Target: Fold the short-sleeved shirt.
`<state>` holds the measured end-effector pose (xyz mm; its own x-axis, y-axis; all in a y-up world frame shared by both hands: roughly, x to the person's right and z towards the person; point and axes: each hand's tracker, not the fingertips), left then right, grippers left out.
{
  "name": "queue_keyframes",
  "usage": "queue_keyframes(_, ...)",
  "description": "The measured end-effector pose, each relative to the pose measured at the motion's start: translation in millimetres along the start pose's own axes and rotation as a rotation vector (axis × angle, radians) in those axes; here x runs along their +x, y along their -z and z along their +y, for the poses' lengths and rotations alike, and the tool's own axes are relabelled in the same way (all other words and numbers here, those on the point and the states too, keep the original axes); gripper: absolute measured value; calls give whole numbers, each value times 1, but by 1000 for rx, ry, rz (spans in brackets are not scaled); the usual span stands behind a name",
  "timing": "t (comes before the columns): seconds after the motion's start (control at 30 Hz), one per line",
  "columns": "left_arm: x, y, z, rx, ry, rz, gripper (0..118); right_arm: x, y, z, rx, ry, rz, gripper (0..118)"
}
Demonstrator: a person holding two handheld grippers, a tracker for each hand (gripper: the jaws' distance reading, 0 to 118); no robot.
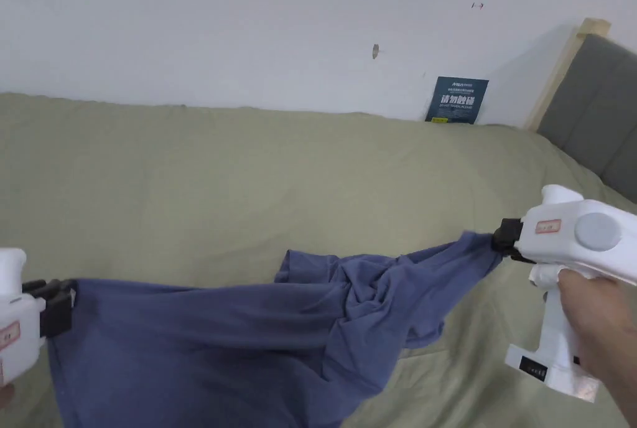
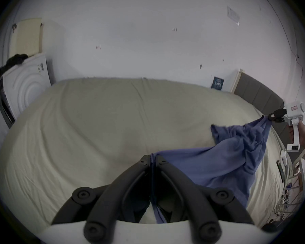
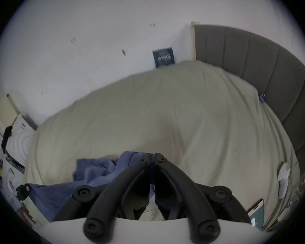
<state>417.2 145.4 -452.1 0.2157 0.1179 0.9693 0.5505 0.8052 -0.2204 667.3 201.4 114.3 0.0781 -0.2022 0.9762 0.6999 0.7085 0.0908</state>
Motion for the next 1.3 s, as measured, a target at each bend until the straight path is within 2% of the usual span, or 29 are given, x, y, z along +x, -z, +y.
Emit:
queue_keyframes(0.17, 1, -56, 50, 122, -15, 15, 0, -31, -77, 28, 132, -56, 52, 4)
queue_keyframes(0.33, -1, -118, 109, 271, 10, 60, 0, -49, -151, 66, 284, -46, 97, 4)
queue_keyframes(0.47, -6, -166, 167, 383, 22, 108, 0, -62, -204, 104, 388, -84, 91, 4)
queue_keyframes(0.63, -16, -209, 245, 488, 1, 162, 0, -74, -261, 166, 518, -53, 118, 4)
queue_keyframes(0.77, -19, -231, 291, 586, 8, 186, 0, -92, -294, 202, 592, -99, 96, 4)
queue_keyframes(0.8, -21, -231, 300, 564, -4, 181, 0, -96, -299, 209, 599, -103, 95, 4)
queue_keyframes(0.93, -30, -216, 323, 579, 31, 218, 0, -104, -302, 221, 630, -109, 88, 4)
queue_keyframes(1.03, -31, -197, 322, 557, 35, 214, 0, -98, -279, 228, 619, -102, 89, 4)
queue_keyframes(1.3, -37, -115, 253, 498, -29, 190, 0, -82, -186, 174, 527, -50, 86, 4)
